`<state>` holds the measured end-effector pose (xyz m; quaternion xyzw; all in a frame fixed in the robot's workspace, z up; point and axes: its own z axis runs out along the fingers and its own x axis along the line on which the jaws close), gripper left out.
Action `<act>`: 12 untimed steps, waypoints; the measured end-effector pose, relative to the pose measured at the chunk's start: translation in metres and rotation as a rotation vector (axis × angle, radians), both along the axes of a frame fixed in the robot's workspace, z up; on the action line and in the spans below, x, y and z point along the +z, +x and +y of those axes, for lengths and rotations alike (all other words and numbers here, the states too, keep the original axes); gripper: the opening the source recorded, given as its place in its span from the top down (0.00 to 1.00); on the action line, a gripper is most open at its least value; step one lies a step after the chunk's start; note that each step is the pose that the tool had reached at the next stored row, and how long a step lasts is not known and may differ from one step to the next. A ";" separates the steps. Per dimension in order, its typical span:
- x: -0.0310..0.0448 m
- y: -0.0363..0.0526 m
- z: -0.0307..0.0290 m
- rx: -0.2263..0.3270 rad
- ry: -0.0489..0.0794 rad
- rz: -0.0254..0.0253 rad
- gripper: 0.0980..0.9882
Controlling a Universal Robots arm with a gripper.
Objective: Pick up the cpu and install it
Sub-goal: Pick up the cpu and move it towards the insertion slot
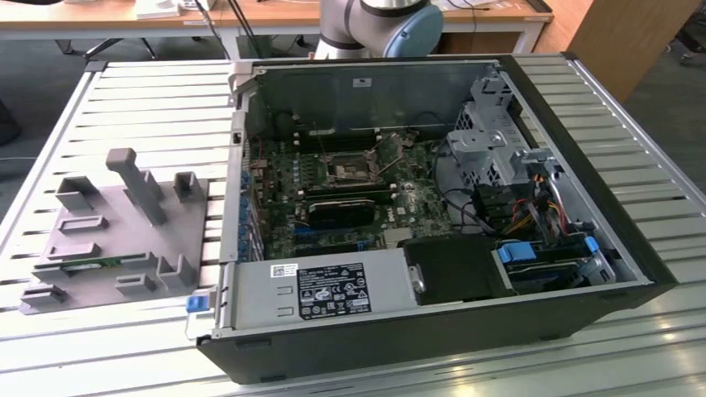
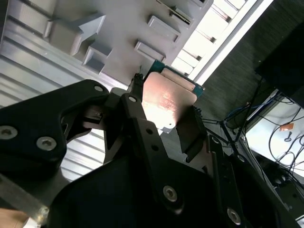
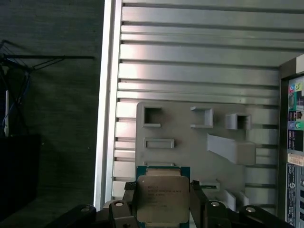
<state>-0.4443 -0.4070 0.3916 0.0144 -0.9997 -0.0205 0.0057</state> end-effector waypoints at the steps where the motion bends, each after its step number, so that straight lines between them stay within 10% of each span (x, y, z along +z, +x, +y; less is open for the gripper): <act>1: 0.0004 0.0002 0.0000 0.000 0.000 -0.0001 0.51; 12: 0.0005 0.0167 0.0000 0.000 0.000 -0.0001 0.51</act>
